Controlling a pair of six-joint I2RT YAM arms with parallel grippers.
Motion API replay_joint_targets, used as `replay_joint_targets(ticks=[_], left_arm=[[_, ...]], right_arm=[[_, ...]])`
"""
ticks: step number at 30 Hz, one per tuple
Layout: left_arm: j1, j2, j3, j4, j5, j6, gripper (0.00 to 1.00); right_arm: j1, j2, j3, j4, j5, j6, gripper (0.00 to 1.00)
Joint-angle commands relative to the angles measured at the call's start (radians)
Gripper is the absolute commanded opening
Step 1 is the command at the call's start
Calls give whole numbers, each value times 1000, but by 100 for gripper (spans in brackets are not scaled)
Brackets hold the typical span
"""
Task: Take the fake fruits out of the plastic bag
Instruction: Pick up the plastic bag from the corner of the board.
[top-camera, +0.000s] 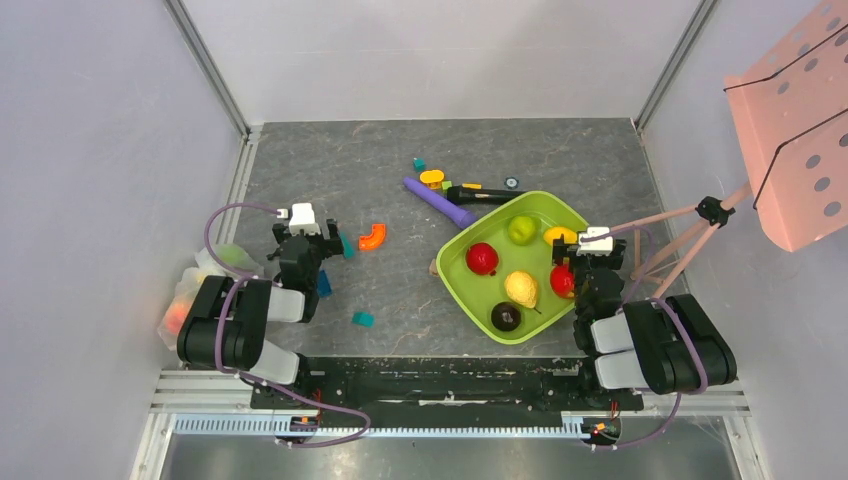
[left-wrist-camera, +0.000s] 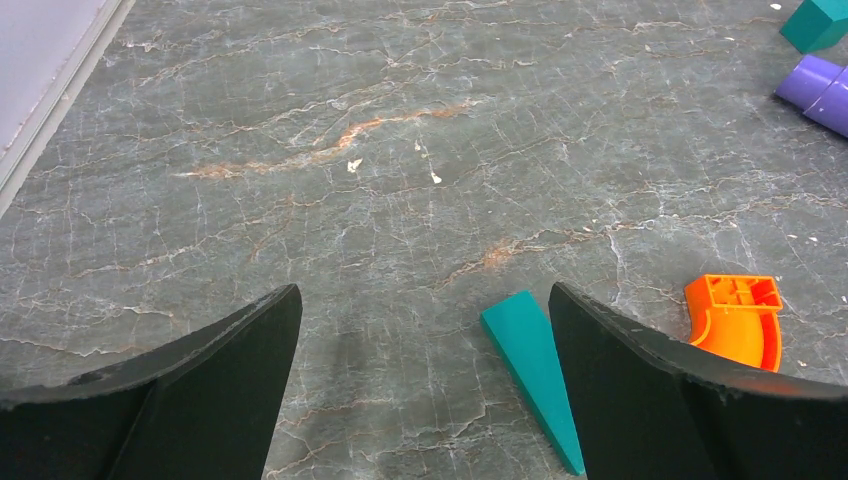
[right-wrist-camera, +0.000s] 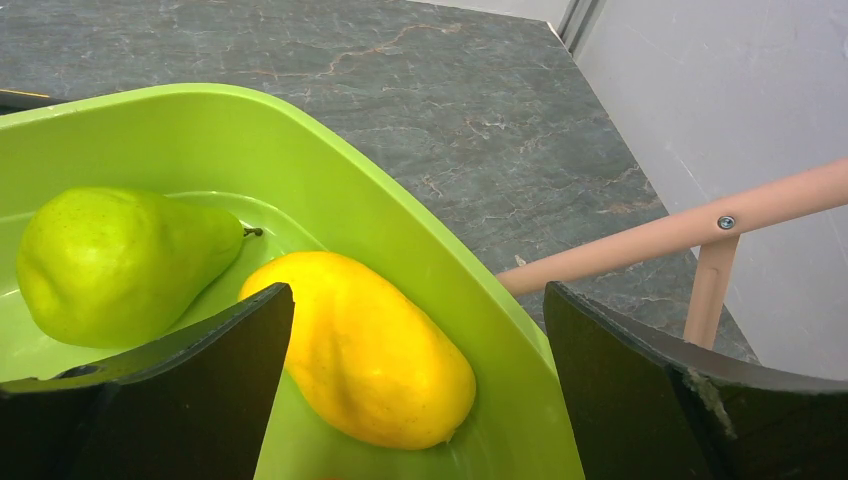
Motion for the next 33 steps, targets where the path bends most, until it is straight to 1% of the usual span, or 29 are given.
replay_joint_targets(ticks=[1,10,11,13,14,15,16,18,21,23,25,27,30,33], left_arm=[[3,-8,20,25,14,34,100],[6,-11,18,26,6,34,100],[0,-11,9,48,-28,34,100],[-35,-36,7,39,-176,21,100],[-45,-61,9,25,-228,13,100],[-57,-93,28,-44,-286,6,100],[-69,-134,60,-129,-313,8,100],[-85,-200,128,-298,-334,8,100],[-91,-288,247,-567,-368,-128,100],[-91,-326,311,-721,-356,-216,100],[-91,-355,365,-830,-324,-293,100],[-90,-379,404,-925,-275,-410,100],[-88,-396,484,-1052,-167,-498,100],[-88,-386,567,-1189,-167,-596,100]], right_arm=[[-4,4,-98,54,-4,7,98],[-3,3,-99,54,-4,7,98],[-3,4,-99,54,-4,7,98],[-3,4,-99,55,-5,7,98],[-3,4,-98,54,-4,7,98],[-3,4,-99,54,-4,7,98],[-3,4,-99,54,-5,7,98],[-4,4,-98,54,-4,7,98],[-3,4,-98,54,-4,7,98],[-3,4,-98,54,-4,7,98],[-3,5,-98,54,-4,7,98],[-3,3,-99,54,-5,7,98],[-4,4,-98,54,-3,6,98],[-3,4,-98,54,-4,7,98]])
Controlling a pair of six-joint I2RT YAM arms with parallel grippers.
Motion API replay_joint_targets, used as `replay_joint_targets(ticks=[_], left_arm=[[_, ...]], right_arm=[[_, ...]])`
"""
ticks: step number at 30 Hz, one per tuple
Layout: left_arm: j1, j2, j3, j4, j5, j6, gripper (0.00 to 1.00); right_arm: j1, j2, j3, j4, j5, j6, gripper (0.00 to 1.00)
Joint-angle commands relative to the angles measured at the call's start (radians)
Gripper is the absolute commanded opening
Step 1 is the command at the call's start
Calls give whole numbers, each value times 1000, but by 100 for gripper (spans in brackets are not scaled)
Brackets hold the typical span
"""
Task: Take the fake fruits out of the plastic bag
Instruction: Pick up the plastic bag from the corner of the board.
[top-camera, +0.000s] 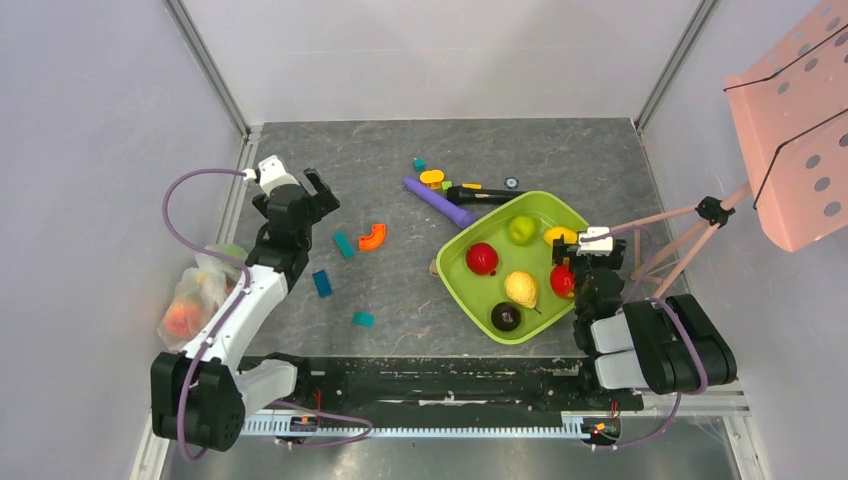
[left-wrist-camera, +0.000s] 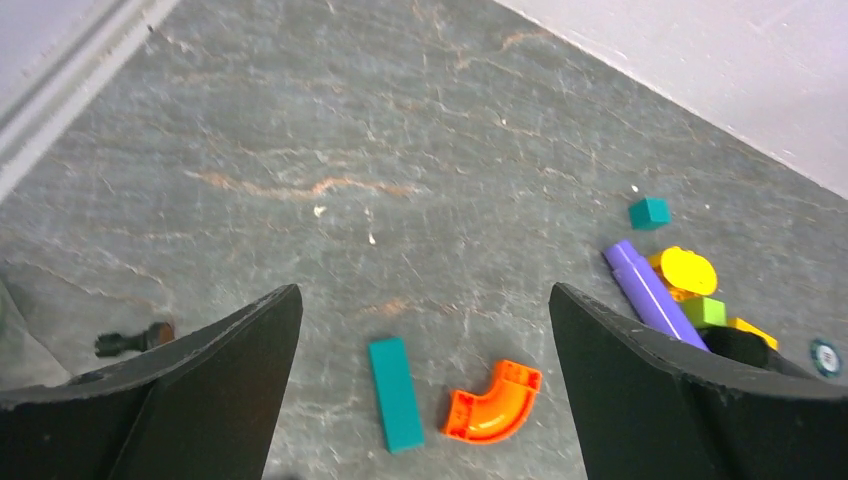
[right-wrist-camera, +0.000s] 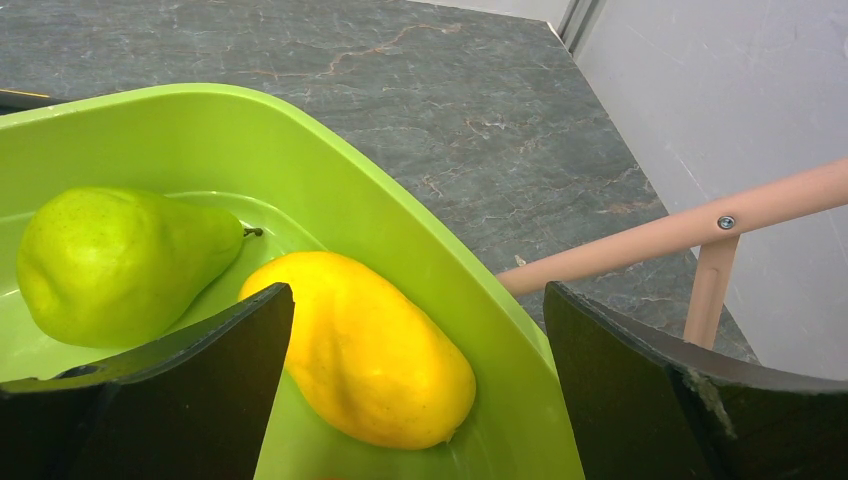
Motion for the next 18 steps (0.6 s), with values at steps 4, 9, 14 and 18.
replay_joint_targets(ticks=[4,9,14,18], left_arm=[[1,44,266,-572,-76,-304,100],[1,56,339,-939,-453,-502,100],[1,51,358,-1195,-688,-741,100],[1,109,415,-1434,-840,-983,100]], right_arm=[[-4,4,-98,54,-5,7,98],[-3,4,-98,54,-5,6,98],[-3,4,-98,53,-3,7,98],[-4,3,-99,54,-3,7,98]])
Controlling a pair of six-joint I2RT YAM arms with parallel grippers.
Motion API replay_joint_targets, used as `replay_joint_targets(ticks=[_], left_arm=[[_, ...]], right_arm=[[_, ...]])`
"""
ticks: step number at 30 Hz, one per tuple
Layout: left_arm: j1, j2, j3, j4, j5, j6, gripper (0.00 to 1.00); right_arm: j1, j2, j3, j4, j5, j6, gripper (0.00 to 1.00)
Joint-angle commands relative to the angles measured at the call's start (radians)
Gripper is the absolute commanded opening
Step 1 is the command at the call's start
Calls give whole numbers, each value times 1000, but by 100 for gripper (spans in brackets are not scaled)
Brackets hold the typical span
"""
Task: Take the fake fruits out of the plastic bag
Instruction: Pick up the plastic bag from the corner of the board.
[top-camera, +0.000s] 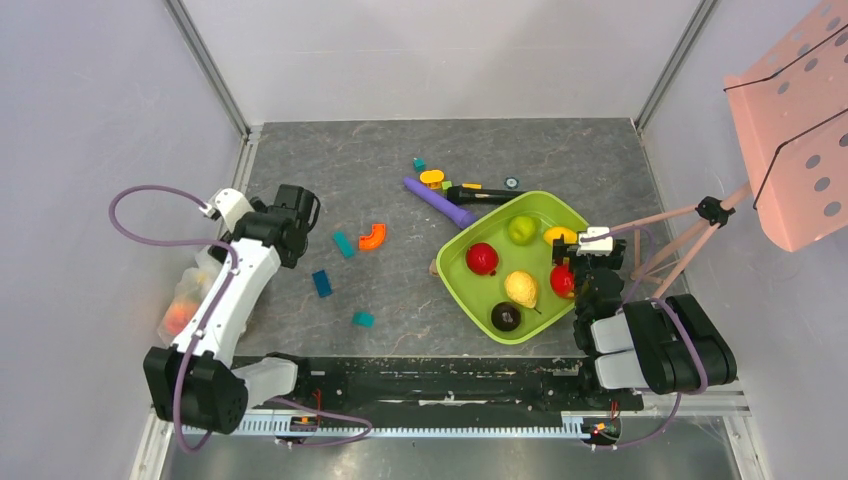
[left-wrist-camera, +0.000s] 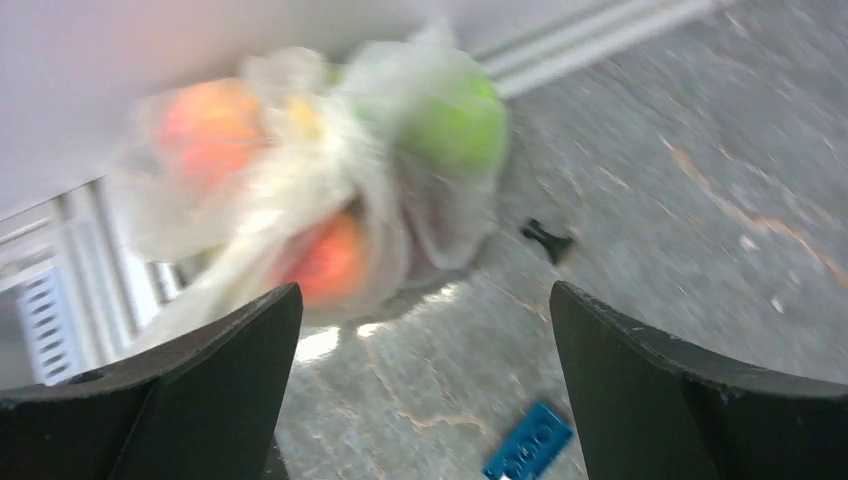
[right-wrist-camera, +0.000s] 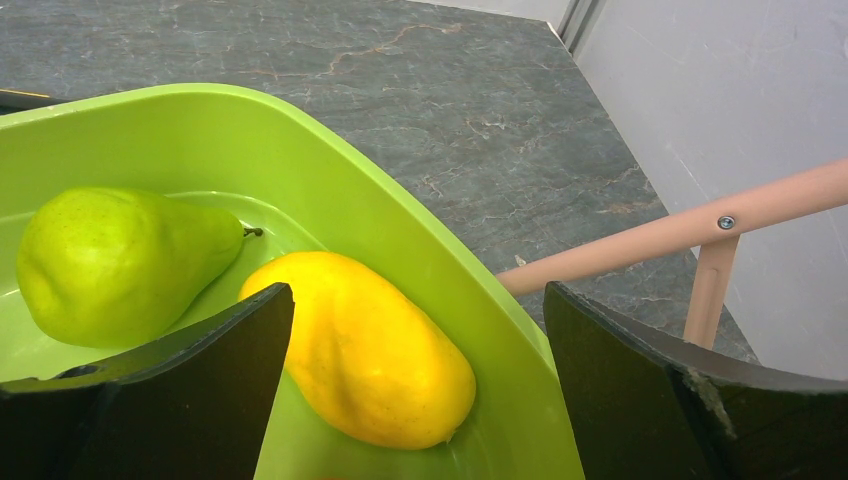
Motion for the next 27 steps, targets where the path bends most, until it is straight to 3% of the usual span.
replay_joint_targets(ticks=[1,3,13,18,27], left_arm=[[1,72,129,-437,-306,-429,100],[2,139,188,-631,-332,-615,100],[62,240,80,-630,-298,-723,100],[125,323,68,-565,-280,-665,100],[244,345,4,-302,-218,-459,100]], right_arm=[[-3,5,-98,54,-4,7,98],[-3,3,-99,55,-4,7,98],[-4,3,-101,55,-4,7,98],[-4,4,-100,57,-5,7,98],[-5,4,-102,58,-2,9,98]])
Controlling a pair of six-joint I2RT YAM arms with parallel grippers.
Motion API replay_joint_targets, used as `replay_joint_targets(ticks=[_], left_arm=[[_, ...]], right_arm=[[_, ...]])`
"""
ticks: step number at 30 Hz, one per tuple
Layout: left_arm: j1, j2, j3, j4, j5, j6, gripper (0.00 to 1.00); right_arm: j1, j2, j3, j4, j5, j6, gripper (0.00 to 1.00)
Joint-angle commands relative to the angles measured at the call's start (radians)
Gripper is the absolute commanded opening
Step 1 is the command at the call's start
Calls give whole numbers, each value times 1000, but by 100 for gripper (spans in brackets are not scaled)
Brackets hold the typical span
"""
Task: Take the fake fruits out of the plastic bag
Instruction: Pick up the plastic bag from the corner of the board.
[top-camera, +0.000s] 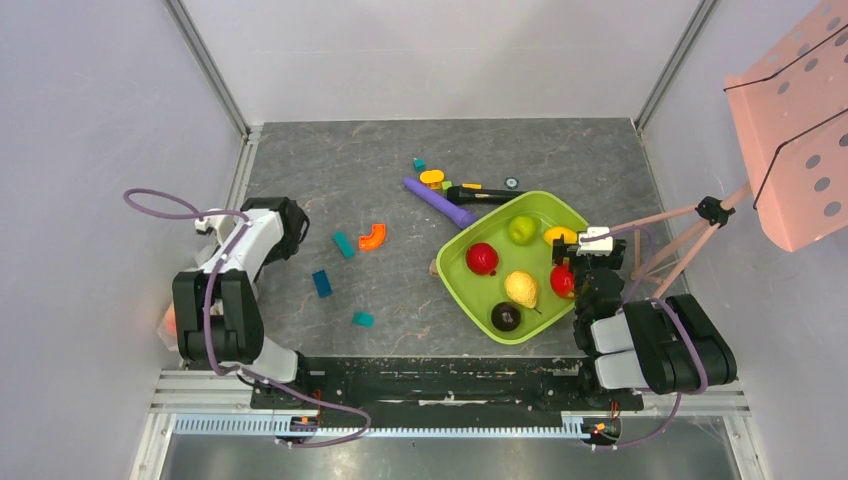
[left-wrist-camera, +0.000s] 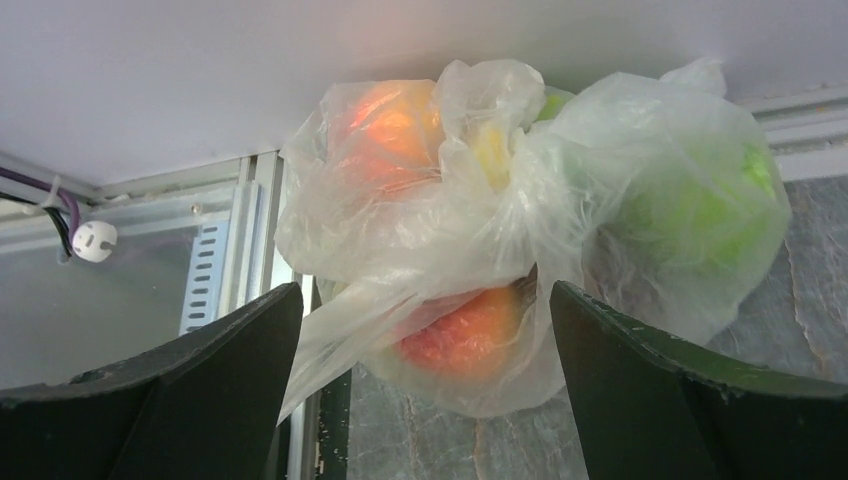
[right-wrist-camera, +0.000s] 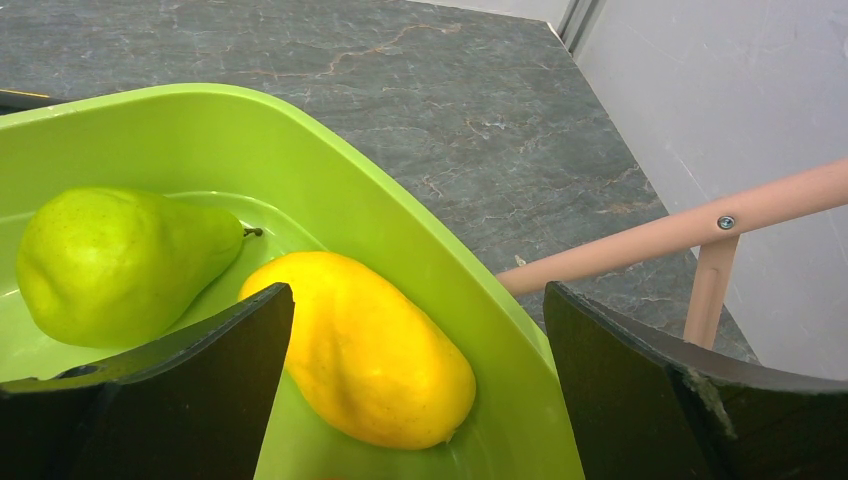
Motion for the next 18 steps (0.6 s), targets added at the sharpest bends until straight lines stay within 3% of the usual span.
replay_joint_targets(ticks=[1,13,18], left_arm=[[82,8,-17,173,6,102,100],[198,223,-3,432,95,338,100],[239,171,-68,635,194,536,84]], right_arm=[[-4,4,-102,59,-3,9,98],[-4,4,-102,60,-2,7,98],[-3,4,-101,60,-2,7,98]])
